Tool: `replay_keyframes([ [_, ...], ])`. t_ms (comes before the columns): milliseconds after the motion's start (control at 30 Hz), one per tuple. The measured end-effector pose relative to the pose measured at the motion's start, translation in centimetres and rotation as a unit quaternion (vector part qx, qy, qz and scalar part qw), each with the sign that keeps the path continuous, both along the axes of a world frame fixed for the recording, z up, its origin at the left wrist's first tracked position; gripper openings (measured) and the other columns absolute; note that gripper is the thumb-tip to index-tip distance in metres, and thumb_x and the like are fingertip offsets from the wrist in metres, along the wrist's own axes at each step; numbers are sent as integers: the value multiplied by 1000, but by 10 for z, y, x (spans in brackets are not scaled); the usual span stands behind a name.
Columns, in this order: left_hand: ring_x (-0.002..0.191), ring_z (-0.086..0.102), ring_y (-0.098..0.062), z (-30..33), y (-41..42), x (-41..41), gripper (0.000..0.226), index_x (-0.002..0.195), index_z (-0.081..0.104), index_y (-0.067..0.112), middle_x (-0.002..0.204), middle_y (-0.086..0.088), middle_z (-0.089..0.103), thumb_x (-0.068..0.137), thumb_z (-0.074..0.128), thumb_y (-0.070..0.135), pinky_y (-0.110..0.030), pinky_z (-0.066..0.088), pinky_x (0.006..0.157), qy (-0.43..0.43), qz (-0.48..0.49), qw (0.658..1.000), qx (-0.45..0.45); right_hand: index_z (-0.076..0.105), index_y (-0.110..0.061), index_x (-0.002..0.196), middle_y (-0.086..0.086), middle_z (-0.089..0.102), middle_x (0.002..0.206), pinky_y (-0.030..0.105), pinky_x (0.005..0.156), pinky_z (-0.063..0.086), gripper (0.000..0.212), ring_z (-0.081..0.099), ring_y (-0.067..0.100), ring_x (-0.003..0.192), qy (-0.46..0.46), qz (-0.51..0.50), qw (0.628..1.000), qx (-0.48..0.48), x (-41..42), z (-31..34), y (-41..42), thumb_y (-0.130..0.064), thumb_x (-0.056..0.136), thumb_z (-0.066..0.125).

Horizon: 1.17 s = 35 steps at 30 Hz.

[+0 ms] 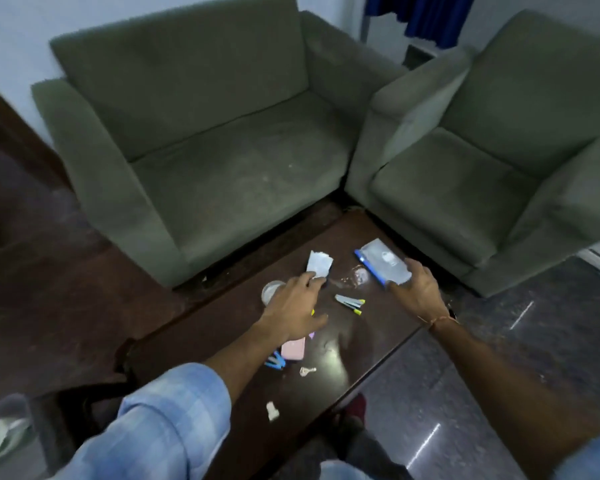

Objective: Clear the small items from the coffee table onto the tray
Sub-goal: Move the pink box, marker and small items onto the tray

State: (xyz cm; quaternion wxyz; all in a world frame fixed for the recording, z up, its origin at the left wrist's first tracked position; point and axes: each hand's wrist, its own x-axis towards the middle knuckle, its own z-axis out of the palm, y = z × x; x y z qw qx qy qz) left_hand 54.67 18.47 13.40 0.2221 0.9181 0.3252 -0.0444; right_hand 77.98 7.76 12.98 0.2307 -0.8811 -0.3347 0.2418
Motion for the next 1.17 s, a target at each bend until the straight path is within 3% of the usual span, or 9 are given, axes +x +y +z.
replay_keyframes([
  [133,132,41,-28,-18,30,74,72,146,36,21,152,-3,35,83,63,43,-38,39,105,-15,-11,1000,-5,52,-1,132,17,63,127,30,97,41,57,57,31,121,129,-172,977,6,60,-38,20,-29,86,71],
  [334,134,39,-31,-89,62,185,74,146,34,13,150,-12,36,82,65,33,-38,31,112,19,-48,997,-53,67,0,112,18,68,117,29,83,46,42,64,32,109,206,-257,942,-59,142,-128,47,-33,86,70],
  [434,132,39,-31,-128,71,227,72,146,34,14,149,-9,36,82,63,32,-40,33,110,37,-53,995,-82,67,1,113,18,68,118,29,80,46,48,64,31,107,245,-321,911,-85,174,-178,58,-38,84,72],
  [667,142,25,-24,-190,70,257,69,145,34,17,156,-5,26,86,62,36,-34,27,113,43,-71,990,-111,61,3,113,20,67,114,46,91,56,60,66,34,100,301,-442,843,-53,200,-262,81,-33,71,85],
  [767,142,27,-24,-199,63,248,69,147,32,18,154,-4,29,86,61,35,-38,31,113,55,-65,987,-135,53,-5,106,16,61,108,42,79,57,50,61,28,91,288,-466,837,-14,198,-281,91,-22,71,85],
  [834,141,29,-24,-203,59,239,70,148,30,19,153,-4,31,87,60,35,-38,32,113,66,-66,988,-127,55,-6,106,13,58,101,33,64,50,44,55,24,84,300,-467,832,6,198,-285,95,-15,73,83],
  [934,140,31,-23,-199,55,227,69,148,30,22,150,-1,33,86,58,35,-40,34,110,65,-53,991,-105,63,-1,112,11,61,99,31,73,51,41,57,23,86,297,-451,842,23,197,-277,94,-10,75,79],
  [1067,133,40,-23,-173,53,215,66,144,36,22,147,-1,37,84,59,33,-37,36,108,24,-13,995,-100,64,-9,76,4,56,71,28,61,40,11,48,16,72,278,-343,891,107,188,-228,77,-8,79,74],
  [1167,133,40,-27,-139,58,208,69,145,35,16,146,-7,38,84,63,31,-38,35,109,-41,26,995,-91,62,-8,77,3,56,67,29,61,42,10,50,13,65,262,-234,924,148,177,-177,51,-4,85,67],
])
